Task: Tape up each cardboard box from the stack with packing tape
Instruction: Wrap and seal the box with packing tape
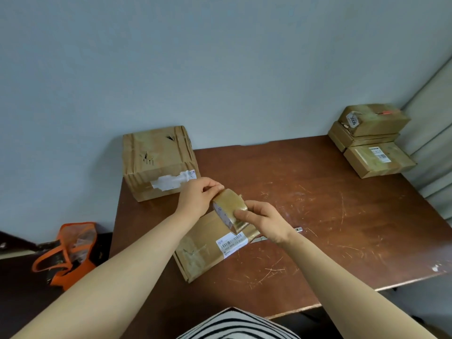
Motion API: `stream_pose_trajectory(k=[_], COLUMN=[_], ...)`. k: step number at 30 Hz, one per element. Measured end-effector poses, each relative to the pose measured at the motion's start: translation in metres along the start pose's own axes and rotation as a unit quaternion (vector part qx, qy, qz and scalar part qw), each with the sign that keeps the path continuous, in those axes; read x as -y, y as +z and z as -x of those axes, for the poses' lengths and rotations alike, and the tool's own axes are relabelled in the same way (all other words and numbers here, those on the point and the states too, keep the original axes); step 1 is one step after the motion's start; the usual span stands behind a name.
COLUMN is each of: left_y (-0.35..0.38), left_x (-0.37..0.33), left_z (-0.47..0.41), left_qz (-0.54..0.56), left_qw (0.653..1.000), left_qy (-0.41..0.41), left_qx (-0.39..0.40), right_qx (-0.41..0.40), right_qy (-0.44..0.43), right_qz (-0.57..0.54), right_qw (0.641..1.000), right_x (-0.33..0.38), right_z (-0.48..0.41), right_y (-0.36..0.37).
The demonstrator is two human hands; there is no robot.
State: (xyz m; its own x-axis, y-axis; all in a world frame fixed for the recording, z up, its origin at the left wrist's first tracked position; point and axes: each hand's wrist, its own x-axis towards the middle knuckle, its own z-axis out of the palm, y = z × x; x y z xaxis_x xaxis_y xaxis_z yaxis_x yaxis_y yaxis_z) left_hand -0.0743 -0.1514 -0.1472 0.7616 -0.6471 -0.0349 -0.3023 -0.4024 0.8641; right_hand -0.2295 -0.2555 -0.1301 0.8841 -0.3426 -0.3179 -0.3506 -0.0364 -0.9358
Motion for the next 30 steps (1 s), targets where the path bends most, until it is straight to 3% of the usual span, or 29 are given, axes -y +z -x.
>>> stream_pose_trajectory(k=[3, 6, 9, 14, 18, 23, 30], left_y=[-0.008, -0.026, -0.054, -0.057, -0.051, -0.048, -0.045], left_x=[0.019, 0.039, 0.062, 0.092, 0.114, 0.131, 0.146], left_z=[0.001, 0.0, -0.005, -0.004, -0.006, -0.005, 0.006], left_qz=[0.013, 0.095, 0.107, 0.06, 0.034, 0.023, 0.0], left_qw=[0.998, 0.983, 0.975, 0.979, 0.983, 0.987, 0.99], left_qy=[-0.057, -0.157, -0.194, -0.19, -0.17, -0.137, -0.111], left_qx=[0.024, -0.004, -0.013, 0.052, 0.066, 0.086, 0.09], right_qx=[-0.012, -0.029, -0.023, -0.047, -0.095, -0.072, -0.042], right_qy=[0.01, 0.033, 0.045, 0.069, 0.144, 0.182, 0.208], right_qz=[0.01, -0.001, -0.02, 0.006, 0.048, 0.045, 0.129], right_qw=[1.0, 0.999, 0.999, 0.997, 0.984, 0.98, 0.969], right_x=[0.002, 0.002, -0.008, -0.021, -0.037, -0.041, -0.041], right_z=[-0.005, -0.005, 0.003, 0.01, 0.015, 0.027, 0.03], right_y=[0.021, 0.038, 0.048, 0.07, 0.082, 0.1, 0.113])
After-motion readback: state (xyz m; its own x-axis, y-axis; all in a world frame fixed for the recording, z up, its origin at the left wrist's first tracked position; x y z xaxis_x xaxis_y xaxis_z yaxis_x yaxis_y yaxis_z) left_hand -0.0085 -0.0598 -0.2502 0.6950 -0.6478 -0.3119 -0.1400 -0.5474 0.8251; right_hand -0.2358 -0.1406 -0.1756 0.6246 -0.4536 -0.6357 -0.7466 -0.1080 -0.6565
